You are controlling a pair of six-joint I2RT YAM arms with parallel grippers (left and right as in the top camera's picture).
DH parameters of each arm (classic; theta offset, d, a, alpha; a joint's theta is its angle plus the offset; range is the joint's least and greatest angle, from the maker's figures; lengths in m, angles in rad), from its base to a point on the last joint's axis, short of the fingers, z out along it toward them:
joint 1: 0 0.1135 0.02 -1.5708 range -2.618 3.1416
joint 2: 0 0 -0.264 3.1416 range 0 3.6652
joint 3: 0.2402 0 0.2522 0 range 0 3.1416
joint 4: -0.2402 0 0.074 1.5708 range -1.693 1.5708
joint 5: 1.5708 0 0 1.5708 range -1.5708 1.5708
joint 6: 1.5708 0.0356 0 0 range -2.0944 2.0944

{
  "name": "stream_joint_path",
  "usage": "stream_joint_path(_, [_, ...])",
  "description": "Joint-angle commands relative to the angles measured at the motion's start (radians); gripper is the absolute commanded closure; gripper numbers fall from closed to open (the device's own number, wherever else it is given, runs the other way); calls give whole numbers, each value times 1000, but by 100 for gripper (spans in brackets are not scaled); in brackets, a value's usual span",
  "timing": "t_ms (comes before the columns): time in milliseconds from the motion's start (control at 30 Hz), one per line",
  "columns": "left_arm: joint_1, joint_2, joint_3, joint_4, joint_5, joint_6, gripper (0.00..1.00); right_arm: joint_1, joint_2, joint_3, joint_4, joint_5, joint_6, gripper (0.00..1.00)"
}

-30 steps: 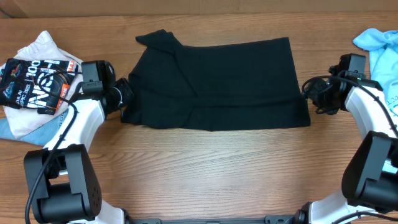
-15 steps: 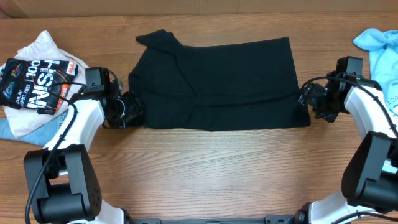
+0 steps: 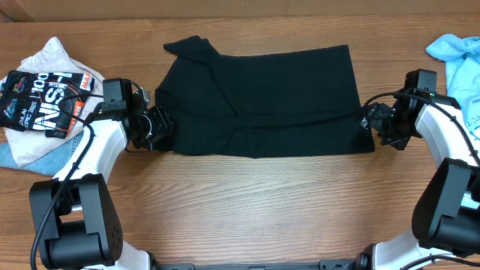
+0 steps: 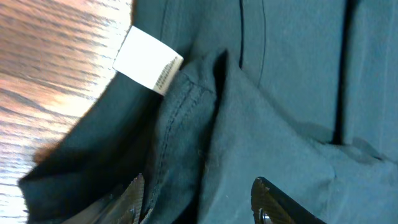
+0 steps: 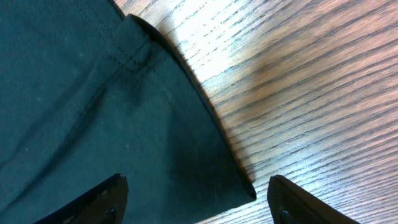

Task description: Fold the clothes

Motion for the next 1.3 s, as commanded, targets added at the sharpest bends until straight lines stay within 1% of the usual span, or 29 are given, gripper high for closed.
stream_joint_path(0, [-15,7,0,-21,34,28,43,3,4,0,2,13,0,24])
stream_joint_path(67, [-16,7,0,-48,10,28,43,3,4,0,-1,13,0,24])
stream_joint_path(167, [-16,7,0,-77,-12,33,46,3,4,0,-11,13,0,25])
stream_joint_path(333, [-13,6,1,-78,-23,57,48,3,4,0,-24,13,0,25])
stream_joint_path(400, [-2,0,11,-76,-71,56,49,3,4,0,-23,13,0,25])
stream_joint_path(500, [14,-31,39,-67,-128,52,46,3,4,0,-23,13,0,24])
stream_joint_path(600, [15,-78,63,-69,-110,53,45,3,4,0,-22,13,0,25])
stream_joint_path(667, [7,-119,66,-69,-64,58,45,3,4,0,-19,13,0,25])
stream_joint_path(800, [-26,-164,66,-101,-15,68,48,3,4,0,-19,13,0,25])
stream_joint_path(967, [-76,-129,59,-163,-76,67,49,3,4,0,-18,13,0,24])
stream_joint_path(1133, [-85,-44,49,-161,-77,60,49,3,4,0,-20,13,0,24])
stream_joint_path(1267, [-86,18,49,-150,-124,60,47,3,4,0,-23,13,0,24])
